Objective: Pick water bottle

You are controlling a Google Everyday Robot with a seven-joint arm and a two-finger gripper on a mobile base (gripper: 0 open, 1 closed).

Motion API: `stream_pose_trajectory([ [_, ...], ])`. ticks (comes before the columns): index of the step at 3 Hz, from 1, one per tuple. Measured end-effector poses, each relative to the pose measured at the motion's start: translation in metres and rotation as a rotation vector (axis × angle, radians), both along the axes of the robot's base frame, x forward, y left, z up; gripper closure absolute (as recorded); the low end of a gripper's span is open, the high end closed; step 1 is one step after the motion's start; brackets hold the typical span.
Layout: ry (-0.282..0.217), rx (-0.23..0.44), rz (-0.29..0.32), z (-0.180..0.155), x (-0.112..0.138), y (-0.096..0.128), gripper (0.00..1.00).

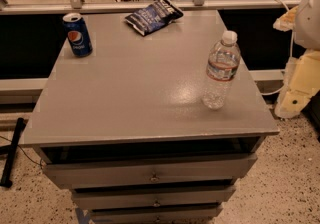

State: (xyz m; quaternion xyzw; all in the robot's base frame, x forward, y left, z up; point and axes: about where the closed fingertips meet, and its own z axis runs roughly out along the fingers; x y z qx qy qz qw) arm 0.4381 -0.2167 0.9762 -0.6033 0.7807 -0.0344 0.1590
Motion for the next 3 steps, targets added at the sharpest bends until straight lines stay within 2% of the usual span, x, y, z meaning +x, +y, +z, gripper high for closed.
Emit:
stream_pose_trajectory([
  [2, -0.010, 0.016, -0.001, 0.001, 0.001, 0.000, 0.00],
  [3, -0.031, 0.076, -0.010, -0.010, 0.006, -0.001, 0.00],
])
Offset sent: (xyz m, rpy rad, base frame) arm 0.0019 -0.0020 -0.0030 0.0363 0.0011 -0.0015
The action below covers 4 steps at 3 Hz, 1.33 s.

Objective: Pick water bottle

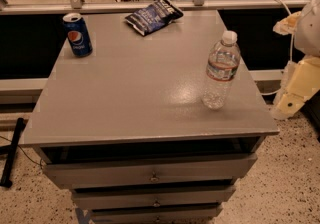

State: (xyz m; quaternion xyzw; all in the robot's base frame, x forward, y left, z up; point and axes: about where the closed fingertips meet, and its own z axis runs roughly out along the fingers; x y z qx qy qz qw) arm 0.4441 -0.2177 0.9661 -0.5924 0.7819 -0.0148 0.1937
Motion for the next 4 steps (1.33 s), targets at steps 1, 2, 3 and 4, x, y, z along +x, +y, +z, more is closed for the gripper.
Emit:
stream_pose_trajectory([
  [1, -0.052, 0.056, 0.004, -0.015, 0.009, -0.003, 0.00],
  [2, -0.106, 0.144, 0.000, -0.025, 0.024, -0.004, 0.00],
  [3, -0.139, 0.266, -0.015, -0.036, 0.039, 0.003, 0.00],
  [4, -0.157, 0.402, -0.032, -0.045, 0.054, 0.016, 0.00],
])
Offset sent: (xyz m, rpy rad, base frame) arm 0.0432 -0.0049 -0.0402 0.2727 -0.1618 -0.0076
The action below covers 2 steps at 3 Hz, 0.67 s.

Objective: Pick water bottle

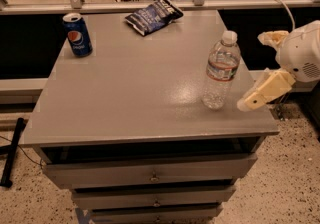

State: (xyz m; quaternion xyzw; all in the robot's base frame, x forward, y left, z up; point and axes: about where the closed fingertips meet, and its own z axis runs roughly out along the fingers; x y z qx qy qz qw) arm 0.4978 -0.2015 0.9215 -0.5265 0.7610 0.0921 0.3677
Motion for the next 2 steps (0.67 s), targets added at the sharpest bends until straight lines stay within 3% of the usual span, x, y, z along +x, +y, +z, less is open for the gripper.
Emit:
stream_pose_trajectory([
  [1, -0.011, 0.122, 0.000, -0.007, 0.014, 0.017, 0.00],
  [2, -0.021, 0.218, 0.007, -0.012, 0.025, 0.036, 0.18],
])
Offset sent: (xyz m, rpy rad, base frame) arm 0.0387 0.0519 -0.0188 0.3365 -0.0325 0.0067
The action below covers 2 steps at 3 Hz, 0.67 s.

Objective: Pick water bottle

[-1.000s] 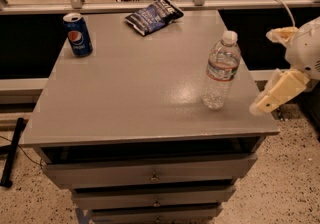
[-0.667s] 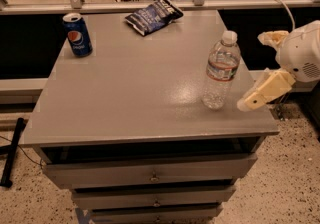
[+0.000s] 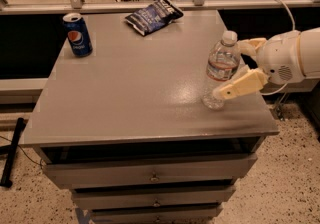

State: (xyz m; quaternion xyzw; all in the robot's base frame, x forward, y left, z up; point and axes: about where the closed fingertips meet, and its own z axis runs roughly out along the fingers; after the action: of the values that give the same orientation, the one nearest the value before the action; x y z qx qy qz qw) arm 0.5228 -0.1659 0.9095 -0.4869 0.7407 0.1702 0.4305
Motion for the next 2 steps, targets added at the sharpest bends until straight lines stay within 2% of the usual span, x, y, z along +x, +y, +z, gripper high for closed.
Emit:
stream_pose_trajectory([
  [1, -0.005, 0.053, 0.004, -0.0041, 0.0051, 0.0116, 0.41],
  [2, -0.009, 0.080, -0.002, -0.0051, 0.0064, 0.0139, 0.64],
])
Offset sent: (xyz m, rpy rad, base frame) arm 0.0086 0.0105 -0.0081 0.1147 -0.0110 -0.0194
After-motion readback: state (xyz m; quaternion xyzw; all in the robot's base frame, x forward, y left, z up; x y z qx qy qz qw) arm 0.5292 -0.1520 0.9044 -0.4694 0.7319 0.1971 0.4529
